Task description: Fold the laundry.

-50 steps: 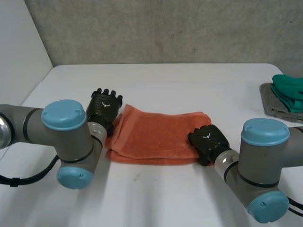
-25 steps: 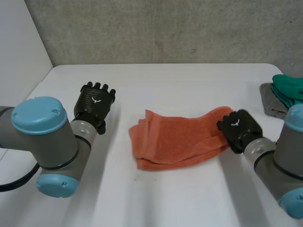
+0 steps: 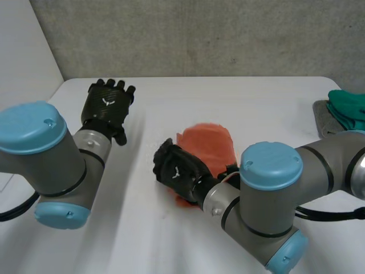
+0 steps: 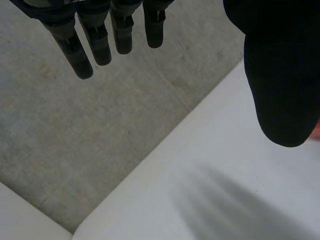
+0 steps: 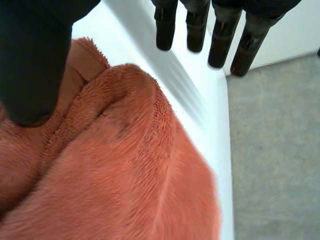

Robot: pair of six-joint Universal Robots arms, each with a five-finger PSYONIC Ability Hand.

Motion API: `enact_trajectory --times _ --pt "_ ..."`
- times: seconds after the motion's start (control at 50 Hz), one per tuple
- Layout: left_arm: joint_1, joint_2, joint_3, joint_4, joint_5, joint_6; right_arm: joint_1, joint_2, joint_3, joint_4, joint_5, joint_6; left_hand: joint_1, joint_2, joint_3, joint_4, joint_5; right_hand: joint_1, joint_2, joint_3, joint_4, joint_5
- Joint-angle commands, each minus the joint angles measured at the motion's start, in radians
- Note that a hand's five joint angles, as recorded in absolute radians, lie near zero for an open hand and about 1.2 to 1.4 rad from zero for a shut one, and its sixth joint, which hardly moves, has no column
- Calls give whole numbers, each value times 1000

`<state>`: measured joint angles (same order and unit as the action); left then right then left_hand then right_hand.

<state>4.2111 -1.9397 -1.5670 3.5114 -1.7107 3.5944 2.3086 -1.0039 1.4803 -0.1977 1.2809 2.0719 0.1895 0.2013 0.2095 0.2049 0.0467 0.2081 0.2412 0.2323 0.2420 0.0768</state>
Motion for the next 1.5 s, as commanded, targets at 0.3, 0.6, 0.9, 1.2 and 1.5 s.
enact_trajectory --times 0.3,0.6,0.9,1.2,1.5 --pt "-235 -206 304 -34 149 -227 -408 -248 78 167 31 990 47 36 28 32 16 -34 -67 -58 -67 -77" --pt "-232 -421 440 -189 132 -229 -396 -19 -74 202 72 1018 47 36 27 32 16 -34 -67 -58 -67 -77" --pt "-232 -429 375 -333 -6 -171 -261 100 -195 253 77 1021 42 30 22 26 10 -34 -67 -58 -67 -77" --pt "-230 -418 352 -336 -36 -103 -264 156 -213 251 165 802 24 12 4 9 -8 -34 -67 -58 -67 -77" --pt "-206 -95 332 -336 138 -120 -230 -182 38 -3 271 760 -2 -14 -22 -18 -34 -34 -67 -58 -67 -77"
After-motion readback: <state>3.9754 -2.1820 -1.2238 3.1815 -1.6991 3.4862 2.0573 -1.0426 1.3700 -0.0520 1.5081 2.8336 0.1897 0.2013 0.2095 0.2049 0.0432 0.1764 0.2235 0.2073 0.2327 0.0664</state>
